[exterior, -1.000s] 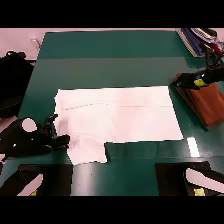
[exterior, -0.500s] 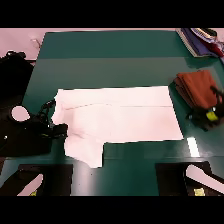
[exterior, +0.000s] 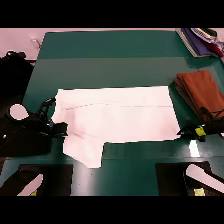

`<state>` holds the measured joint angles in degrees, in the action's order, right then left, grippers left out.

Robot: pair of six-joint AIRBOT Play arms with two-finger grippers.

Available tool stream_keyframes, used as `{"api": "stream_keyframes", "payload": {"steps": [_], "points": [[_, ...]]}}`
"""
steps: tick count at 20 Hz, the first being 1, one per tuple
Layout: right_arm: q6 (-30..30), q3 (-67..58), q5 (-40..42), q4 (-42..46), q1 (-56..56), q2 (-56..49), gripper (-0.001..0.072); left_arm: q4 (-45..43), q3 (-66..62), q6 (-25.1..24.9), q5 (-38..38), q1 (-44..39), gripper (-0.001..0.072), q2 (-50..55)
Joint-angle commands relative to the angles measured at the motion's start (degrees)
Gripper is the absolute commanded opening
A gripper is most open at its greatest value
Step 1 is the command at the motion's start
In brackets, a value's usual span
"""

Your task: Fold the shirts.

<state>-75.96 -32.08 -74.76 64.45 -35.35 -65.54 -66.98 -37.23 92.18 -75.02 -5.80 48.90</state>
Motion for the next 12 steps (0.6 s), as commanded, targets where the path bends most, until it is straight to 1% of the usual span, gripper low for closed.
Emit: {"api": "stream_keyframes", "payload": {"steps": [1, 4, 6, 8, 10, 12], "points": [[0.13, 0.96, 3.04, 0.55, 4.83, 3.39, 0.0018, -1.25, -1.64, -1.79, -4.33, -0.04, 0.0025, -0.17], [0.11, 0.50, -2.54, 5.46, 4.44, 11.67, 0.0017, -2.78, -4.92, -2.23, -9.33, -0.04, 0.0025, -1.46], [0.00, -2.25, -5.35, 7.54, 3.69, 15.96, 0.0016, -3.56, -7.98, -2.21, -9.01, -0.04, 0.0026, -2.19], [-0.96, -7.15, -5.60, 7.10, 4.66, 16.92, 0.0016, -5.88, -11.23, -2.03, -4.85, -0.04, 0.0025, -2.19], [-2.03, -12.35, -6.01, 7.10, 8.02, 14.12, 0.0016, -8.31, -13.42, -1.57, 0.63, -0.04, 0.0025, -1.66], [-3.98, -17.99, -4.98, 7.13, 13.18, 9.09, 0.0016, -9.03, -14.64, -1.53, 5.77, -0.02, 0.0025, 0.02]]}}
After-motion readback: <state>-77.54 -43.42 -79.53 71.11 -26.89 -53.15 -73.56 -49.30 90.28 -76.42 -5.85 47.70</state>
